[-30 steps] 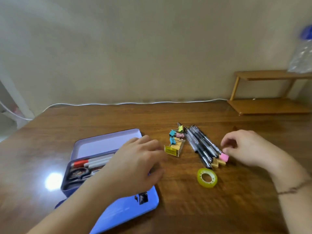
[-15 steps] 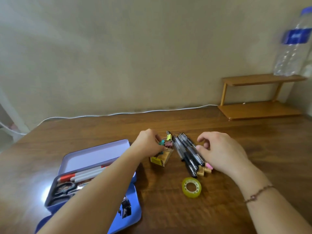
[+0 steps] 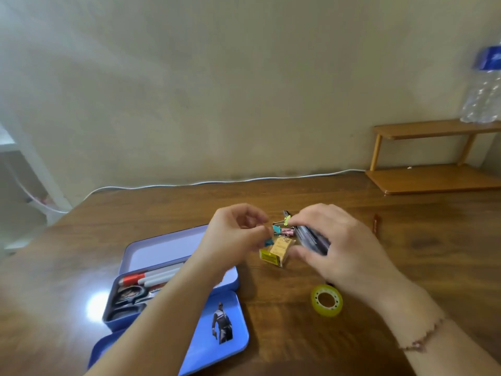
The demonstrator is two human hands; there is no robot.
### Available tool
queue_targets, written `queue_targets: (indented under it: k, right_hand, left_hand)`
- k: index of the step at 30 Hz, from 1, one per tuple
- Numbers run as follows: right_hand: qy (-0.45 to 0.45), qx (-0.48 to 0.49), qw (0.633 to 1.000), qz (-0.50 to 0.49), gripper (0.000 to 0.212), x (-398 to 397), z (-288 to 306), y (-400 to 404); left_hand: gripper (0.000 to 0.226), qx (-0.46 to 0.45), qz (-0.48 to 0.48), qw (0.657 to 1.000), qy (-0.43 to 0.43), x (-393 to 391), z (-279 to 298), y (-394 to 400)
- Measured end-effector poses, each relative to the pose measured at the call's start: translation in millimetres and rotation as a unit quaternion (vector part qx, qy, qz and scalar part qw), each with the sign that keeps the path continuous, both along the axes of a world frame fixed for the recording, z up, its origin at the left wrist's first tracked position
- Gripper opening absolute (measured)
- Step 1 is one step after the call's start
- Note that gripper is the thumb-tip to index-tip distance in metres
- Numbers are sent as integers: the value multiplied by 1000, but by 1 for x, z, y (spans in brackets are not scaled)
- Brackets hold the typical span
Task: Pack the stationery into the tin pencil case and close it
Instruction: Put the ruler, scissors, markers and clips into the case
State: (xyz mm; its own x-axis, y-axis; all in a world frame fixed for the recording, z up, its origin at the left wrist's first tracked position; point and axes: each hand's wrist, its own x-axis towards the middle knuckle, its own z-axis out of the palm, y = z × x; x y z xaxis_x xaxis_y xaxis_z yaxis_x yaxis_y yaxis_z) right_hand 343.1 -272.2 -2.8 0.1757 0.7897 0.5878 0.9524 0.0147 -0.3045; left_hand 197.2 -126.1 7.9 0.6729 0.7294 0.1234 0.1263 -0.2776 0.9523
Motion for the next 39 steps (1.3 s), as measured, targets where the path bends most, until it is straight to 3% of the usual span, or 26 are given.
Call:
queue_targets:
  k: [3,8,11,13,15,17,19,24,31,35,39]
  right_hand:
    - [-85,76,992,53,35,-27,-6,7]
    - [-171,167,967,89,16,-55,-20,18]
    - [-155,197,960,125,39,-63,-26,22]
    - [-66,168,974,140,63,-67,-32,24]
    - [33,131,982,131,55,-68,-37,25]
    - [104,104,984,97,30,-66,-38,26]
    - [161,90,982,52,22,-63,-34,29]
    - [165,18,986,20,19,-65,-13,67]
    - [304,-111,946,2,10,-68,-17,128]
    - [202,-174,963,-45,2,-68,-23,136]
    - [85,-195,973,-86,10,-73,-20,137]
  left_hand:
    - [25,-105,-18,994,-18,-25,1,-13]
    - [20,-159,-44,986,-9,-59,0,-16]
    - [7,-231,-102,967,-38,-77,5,-10]
    - [12,-136,-97,986,11,-91,6,8]
    - [4,94,-23,986,133,-103,2,29]
    - [7,278,80,930,226,-112,-9,44]
    - [13,357,127,892,248,-116,-20,51]
    - [11,381,118,886,239,-114,-31,63]
    - [16,354,101,871,325,-117,-39,74]
    - [12,358,99,872,320,-118,-39,77]
    - [9,362,97,869,323,-118,-40,78]
